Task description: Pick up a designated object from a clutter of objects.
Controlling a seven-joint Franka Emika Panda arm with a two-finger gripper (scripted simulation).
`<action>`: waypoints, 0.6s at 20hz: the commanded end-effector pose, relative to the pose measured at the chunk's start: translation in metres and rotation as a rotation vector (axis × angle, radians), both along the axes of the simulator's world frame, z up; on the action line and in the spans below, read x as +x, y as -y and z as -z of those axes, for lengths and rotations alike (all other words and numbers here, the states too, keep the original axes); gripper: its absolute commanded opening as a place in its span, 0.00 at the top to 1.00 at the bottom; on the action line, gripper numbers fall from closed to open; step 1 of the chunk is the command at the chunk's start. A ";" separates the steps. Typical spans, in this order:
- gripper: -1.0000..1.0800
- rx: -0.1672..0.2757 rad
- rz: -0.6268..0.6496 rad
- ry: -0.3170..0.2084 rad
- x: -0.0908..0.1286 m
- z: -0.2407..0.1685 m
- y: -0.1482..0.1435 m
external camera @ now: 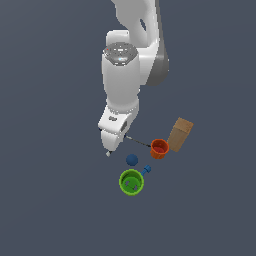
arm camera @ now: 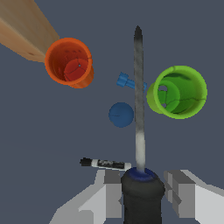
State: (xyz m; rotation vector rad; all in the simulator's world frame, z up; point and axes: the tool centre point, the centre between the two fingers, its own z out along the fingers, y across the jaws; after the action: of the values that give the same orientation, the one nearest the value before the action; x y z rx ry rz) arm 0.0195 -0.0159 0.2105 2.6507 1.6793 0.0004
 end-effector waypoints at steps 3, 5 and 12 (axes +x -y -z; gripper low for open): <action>1.00 -0.001 0.001 0.000 0.007 -0.046 -0.032; 1.00 -0.001 0.001 0.000 0.010 -0.066 -0.046; 1.00 0.001 0.000 -0.001 0.023 -0.132 -0.093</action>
State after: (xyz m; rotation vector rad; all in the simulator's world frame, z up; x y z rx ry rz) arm 0.0402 0.0676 0.3281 2.6512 1.6804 -0.0001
